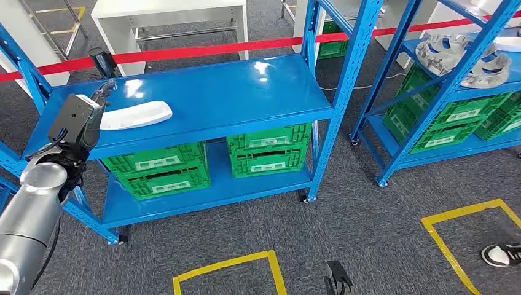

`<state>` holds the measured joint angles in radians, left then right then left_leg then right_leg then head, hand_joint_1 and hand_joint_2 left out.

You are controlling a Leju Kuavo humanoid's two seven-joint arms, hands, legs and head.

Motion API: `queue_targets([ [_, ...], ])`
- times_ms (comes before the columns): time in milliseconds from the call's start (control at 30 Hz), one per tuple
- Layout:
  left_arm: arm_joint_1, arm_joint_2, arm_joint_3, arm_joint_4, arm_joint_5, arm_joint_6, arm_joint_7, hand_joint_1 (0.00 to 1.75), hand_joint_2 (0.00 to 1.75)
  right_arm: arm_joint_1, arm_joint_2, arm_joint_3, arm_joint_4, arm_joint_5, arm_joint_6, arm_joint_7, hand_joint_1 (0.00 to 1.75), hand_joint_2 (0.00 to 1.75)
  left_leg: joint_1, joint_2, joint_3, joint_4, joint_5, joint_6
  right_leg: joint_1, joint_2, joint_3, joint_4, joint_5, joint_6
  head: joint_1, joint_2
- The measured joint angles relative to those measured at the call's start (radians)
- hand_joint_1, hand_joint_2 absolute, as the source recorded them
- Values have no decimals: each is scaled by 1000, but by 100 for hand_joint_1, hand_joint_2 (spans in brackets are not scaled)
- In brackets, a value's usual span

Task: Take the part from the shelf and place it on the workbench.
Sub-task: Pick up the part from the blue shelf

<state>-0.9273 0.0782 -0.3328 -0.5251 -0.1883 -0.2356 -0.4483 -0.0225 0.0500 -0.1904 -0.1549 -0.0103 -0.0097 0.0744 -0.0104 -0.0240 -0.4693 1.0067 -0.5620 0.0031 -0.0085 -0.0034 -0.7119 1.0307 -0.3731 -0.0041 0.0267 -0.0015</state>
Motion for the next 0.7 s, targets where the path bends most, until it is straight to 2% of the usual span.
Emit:
queue_targets([
  [67, 0, 1, -1, -5, 1, 1, -1, 0, 0, -1, 0, 0, 0, 0, 0, -1, 0, 0, 0, 0, 13, 3, -6, -7, 0, 1, 9, 4, -15, -9, -1, 0],
  [133, -6, 4, -3, -12, 4, 3, -3, 0, 0, -6, 0, 0, -1, 0, 0, -2, 0, 0, 1, 2, 11, 39, -2, -19, -1, 3, 35, 8, -41, -26, -3, 0],
  [167, -10, 5, -3, -14, 6, 4, -4, 0, 0, -9, 0, 0, -2, 0, 0, -2, 0, 0, 3, 5, -10, 82, 9, -24, -2, 4, 51, 7, -53, -34, -4, 0],
  [233, -11, 6, -5, -15, 8, 4, -4, 0, 0, -13, 0, -1, -2, 0, 0, -2, 0, 0, 7, 12, -83, 196, 7, -33, -4, 6, 90, 3, -80, -45, -7, 0],
  [267, -7, 8, -6, -14, 8, 4, -4, 0, 0, -13, -1, -2, -2, 1, 0, -1, 0, 0, 9, 14, -130, 248, -18, -36, -4, 8, 110, 1, -96, -46, -8, 0],
  [300, -2, 10, -7, -13, 8, 4, -3, 0, 0, -11, -1, -3, -2, 1, -1, -1, 0, 0, 11, 15, -173, 281, -56, -38, -5, 9, 132, -1, -112, -47, -8, 0],
  [333, 2, 13, -8, -13, 9, 4, -3, 0, 0, -10, -1, -3, -2, 1, 0, -1, 0, 0, 12, 16, -209, 291, -96, -40, -6, 11, 156, -3, -129, -47, -8, 0],
  [367, 5, 15, -9, -13, 9, 5, -1, 0, 0, -8, -1, -3, -2, 1, 0, -1, 0, 0, 13, 17, -235, 277, -123, -40, -7, 13, 181, -4, -145, -46, -8, 0],
  [400, 7, 18, -10, -12, 9, 6, 2, 0, 0, -7, 0, -3, -2, 2, 0, -1, 0, 0, 13, 18, -251, 240, -118, -39, -8, 16, 207, -5, -163, -44, -8, 0],
  [433, 9, 22, -11, -11, 9, 9, 6, 0, 0, -7, 0, -3, -2, 3, 0, 0, 0, 0, 13, 19, -259, 186, -67, -37, -9, 18, 229, -7, -181, -41, -8, 0],
  [500, 19, 31, -17, -6, 9, 17, 13, 0, 0, -6, 1, -3, 0, 6, 0, -1, 0, 0, 10, 21, -270, 73, 121, -29, -8, 25, 265, -3, -218, -31, -9, 0],
  [533, 27, 35, -21, -4, 8, 21, 16, 0, 44, -5, 2, -3, 0, 7, 0, 0, 0, 0, 9, 21, -270, 45, 193, -26, -7, 28, 274, -3, -234, -25, -10, 0],
  [567, 33, 37, -24, -4, 9, 24, 18, 0, 87, -5, 2, -3, 1, 8, 0, 0, 0, 0, 7, 20, -271, 34, 228, -23, -6, 29, 282, -4, -247, -18, -9, 0],
  [633, 36, 37, -27, -12, 14, 29, 22, 0, 175, -9, 1, -3, 0, 10, 0, 0, 0, 0, 9, 17, -256, 38, 215, -15, -5, 26, 299, -18, -265, -6, -7, 0],
  [667, 32, 37, -28, -17, 17, 31, 22, 0, 175, -12, 0, -3, 0, 10, 0, -1, 0, 0, 12, 17, -248, 33, 208, -9, -5, 20, 302, -10, -274, -1, -5, 0],
  [700, 30, 37, -28, -22, 19, 33, 21, 0, 175, -15, 0, -3, -1, 11, 0, -1, 0, 0, 14, 17, -239, 27, 202, -3, -6, 16, 290, 18, -289, 3, -5, 0],
])
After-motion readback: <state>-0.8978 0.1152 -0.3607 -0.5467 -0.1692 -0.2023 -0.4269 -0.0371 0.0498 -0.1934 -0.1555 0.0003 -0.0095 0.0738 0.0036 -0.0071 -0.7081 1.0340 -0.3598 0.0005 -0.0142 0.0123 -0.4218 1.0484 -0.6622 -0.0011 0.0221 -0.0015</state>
